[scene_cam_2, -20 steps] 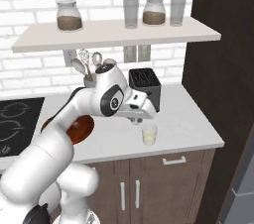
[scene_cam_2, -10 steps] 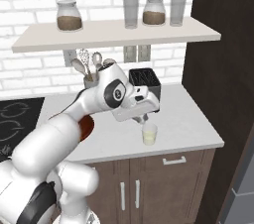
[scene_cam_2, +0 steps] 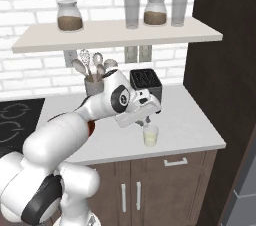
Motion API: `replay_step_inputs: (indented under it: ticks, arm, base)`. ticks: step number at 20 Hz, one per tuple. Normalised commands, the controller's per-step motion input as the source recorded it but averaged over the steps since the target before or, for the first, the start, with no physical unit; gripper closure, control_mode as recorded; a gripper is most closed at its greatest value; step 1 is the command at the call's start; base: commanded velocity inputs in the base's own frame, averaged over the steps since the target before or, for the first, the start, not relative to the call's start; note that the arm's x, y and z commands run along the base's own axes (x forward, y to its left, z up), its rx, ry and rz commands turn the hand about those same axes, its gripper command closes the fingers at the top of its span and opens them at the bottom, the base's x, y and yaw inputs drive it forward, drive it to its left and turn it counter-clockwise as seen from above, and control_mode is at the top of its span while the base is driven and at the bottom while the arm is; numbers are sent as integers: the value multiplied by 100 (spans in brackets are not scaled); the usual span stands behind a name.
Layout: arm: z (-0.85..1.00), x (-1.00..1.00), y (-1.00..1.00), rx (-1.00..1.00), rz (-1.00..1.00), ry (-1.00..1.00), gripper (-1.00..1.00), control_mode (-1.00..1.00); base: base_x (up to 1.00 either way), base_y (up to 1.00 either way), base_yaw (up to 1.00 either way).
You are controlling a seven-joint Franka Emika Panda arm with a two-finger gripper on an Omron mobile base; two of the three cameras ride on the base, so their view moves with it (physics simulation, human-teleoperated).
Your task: Grab a lemon wedge from the fridge and one ice cube from the ice bowl, and put them in the glass of lemonade.
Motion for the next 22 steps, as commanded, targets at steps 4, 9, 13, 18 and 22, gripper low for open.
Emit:
replay_step_inputs:
  ticks: [4, 9, 13, 18, 22]
  arm:
    - [-39, 41, -17, 0, 17, 11, 100, -100]
    - [-30, 44, -9, 0, 14, 11, 100, -100]
    - [-12, 33, 0, 0, 5, 6, 100, -100]
    - [-9, 23, 0, 0, 0, 3, 100, -100]
    - [-29, 15, 0, 0, 0, 0, 100, -100]
  base:
    - [0, 0, 0]
    - [0, 0, 0]
    - [0, 0, 0]
    - [0, 0, 0]
    - [0, 0, 0]
